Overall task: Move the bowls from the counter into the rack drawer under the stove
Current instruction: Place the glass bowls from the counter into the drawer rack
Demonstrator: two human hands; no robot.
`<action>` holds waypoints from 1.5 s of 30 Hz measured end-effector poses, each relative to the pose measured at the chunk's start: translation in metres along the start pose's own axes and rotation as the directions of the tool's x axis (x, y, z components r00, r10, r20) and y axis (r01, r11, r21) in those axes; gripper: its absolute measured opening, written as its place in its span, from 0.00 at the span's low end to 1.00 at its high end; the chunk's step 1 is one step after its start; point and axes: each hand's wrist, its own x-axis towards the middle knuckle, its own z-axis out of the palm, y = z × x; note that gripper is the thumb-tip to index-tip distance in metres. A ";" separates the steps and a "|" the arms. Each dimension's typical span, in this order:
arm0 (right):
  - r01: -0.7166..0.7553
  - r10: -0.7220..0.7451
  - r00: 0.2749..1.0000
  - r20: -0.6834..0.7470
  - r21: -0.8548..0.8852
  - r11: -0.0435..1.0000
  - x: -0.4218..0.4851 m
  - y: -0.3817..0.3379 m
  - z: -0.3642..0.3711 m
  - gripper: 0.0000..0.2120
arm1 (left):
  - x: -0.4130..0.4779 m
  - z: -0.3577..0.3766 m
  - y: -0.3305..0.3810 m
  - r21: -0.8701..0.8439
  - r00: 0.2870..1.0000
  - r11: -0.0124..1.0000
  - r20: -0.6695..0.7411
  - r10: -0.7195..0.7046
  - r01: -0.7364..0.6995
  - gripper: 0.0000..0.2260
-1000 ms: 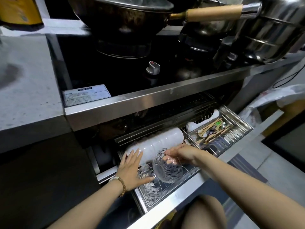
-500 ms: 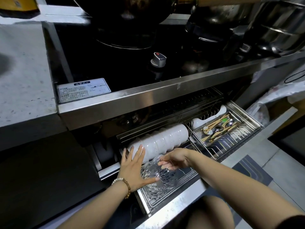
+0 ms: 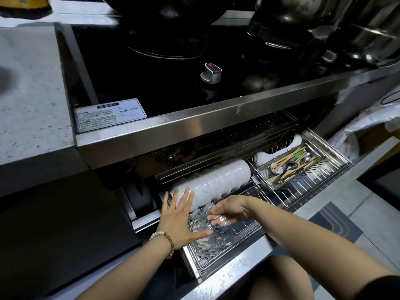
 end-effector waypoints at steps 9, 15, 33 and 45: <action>0.056 -0.113 0.979 -0.172 -0.303 0.951 -0.014 -0.004 0.000 0.04 | 0.001 -0.003 0.000 0.000 0.996 1.000 0.083 -0.015 0.015 0.57; 0.189 -0.290 0.911 -0.293 -0.328 0.926 -0.069 -0.006 -0.004 0.10 | -0.001 -0.028 0.005 -0.092 0.982 0.996 0.187 0.010 0.008 0.59; 0.745 -0.849 0.290 -0.442 -0.452 0.490 -0.293 -0.106 0.056 0.17 | -0.086 -0.323 0.006 -0.235 0.825 0.894 -0.522 0.215 -0.381 0.23; 0.763 -0.942 0.303 -0.144 -0.556 0.330 -0.295 -0.233 0.180 0.27 | -0.162 -0.407 -0.124 -0.172 0.714 0.973 -0.700 -0.008 -0.157 0.23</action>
